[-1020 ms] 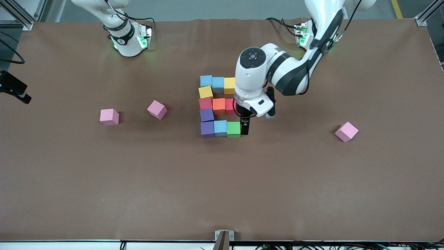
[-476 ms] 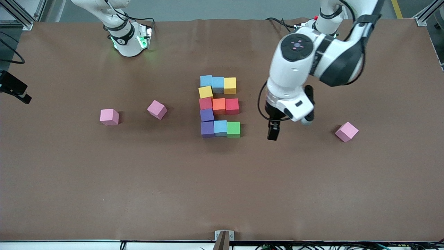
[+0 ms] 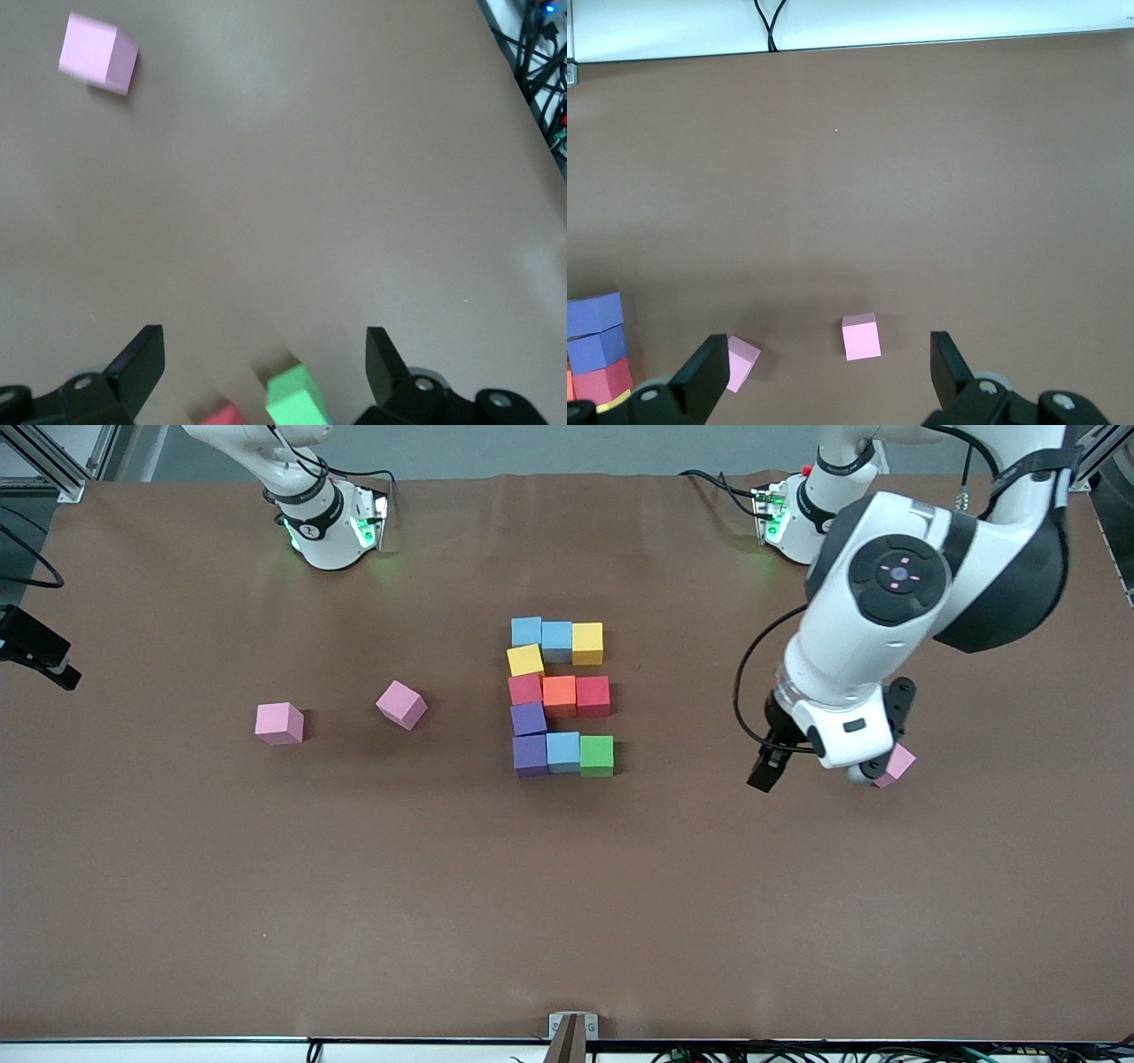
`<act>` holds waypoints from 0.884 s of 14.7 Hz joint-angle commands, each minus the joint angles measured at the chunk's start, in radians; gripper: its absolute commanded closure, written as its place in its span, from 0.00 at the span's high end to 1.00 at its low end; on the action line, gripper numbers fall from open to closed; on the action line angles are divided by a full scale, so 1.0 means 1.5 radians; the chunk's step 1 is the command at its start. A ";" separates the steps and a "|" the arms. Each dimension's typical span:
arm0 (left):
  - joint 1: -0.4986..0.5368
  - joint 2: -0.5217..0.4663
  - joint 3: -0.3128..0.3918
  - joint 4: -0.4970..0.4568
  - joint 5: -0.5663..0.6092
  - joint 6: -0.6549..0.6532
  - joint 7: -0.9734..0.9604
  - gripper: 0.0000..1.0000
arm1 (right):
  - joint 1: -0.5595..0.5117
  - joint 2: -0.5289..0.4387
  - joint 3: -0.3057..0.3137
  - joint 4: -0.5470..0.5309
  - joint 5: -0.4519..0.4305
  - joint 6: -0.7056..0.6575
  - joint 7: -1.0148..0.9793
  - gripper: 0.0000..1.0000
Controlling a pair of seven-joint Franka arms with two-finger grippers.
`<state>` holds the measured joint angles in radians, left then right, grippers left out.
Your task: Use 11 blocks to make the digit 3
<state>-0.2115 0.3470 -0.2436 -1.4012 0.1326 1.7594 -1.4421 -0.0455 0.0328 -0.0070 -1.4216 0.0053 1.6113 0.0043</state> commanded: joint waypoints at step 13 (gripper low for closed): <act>0.096 -0.088 0.095 -0.002 -0.013 -0.070 0.489 1.00 | -0.001 -0.003 0.002 -0.003 0.005 0.002 -0.007 1.00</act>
<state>-0.0865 0.2493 -0.1166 -1.3889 0.1319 1.6781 -0.7723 -0.0454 0.0328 -0.0066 -1.4218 0.0053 1.6113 0.0043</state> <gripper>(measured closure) 0.000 0.000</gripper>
